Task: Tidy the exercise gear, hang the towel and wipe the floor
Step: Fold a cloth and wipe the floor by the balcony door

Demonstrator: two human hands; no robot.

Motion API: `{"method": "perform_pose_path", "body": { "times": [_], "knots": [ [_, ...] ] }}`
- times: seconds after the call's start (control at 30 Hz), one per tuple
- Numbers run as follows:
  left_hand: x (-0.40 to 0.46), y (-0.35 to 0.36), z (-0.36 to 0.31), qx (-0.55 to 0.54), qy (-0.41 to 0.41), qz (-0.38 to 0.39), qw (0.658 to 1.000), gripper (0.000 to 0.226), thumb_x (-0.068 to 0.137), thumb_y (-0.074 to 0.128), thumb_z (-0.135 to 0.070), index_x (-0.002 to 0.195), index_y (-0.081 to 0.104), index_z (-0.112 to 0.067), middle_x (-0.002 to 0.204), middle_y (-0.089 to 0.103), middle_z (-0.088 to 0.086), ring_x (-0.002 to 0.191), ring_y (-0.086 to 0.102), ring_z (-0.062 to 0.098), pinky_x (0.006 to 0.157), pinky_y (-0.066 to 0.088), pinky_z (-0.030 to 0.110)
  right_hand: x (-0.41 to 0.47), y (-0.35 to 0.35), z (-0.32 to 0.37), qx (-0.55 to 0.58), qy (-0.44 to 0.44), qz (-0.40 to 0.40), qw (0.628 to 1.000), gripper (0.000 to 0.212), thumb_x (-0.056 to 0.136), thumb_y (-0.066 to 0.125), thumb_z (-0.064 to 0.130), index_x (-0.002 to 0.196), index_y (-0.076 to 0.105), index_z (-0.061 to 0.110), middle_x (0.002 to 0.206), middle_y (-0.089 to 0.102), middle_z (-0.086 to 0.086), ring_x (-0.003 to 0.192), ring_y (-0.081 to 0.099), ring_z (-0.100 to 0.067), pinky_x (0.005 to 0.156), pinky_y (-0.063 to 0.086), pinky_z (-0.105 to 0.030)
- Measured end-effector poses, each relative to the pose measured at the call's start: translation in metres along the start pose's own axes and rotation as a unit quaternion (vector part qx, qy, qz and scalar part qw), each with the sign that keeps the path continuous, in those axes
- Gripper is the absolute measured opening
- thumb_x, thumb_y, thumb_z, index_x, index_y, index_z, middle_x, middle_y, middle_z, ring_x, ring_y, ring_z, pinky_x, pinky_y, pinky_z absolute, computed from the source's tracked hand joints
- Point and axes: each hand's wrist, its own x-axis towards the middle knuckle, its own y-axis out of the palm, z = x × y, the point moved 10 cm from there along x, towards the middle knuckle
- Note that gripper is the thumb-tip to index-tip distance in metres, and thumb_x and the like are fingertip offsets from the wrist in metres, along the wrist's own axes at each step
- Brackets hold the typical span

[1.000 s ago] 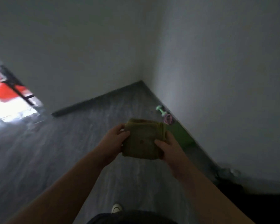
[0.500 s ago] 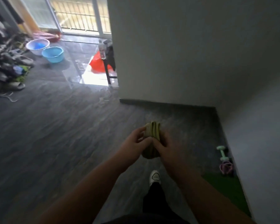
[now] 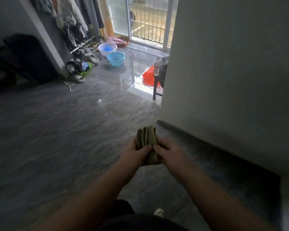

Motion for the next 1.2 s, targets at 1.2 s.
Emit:
{"method": "perform_pose_path", "body": {
  "times": [1.2],
  "knots": [
    [0.515,-0.345,-0.140,-0.018,-0.171,-0.095,0.981,0.024,0.098,0.056,-0.013,0.120,0.063,-0.007,0.108,0.073,0.017,0.099,0.070,0.036,0.087,0.056,0.055,0.556,0.066,0.054,-0.035,0.173,-0.131,0.975,0.017,0.100,0.055,0.018,0.111,0.066,0.009,0.094,0.072,-0.004,0.070,0.069,-0.006,0.052,0.050,-0.015]
  ]
}}
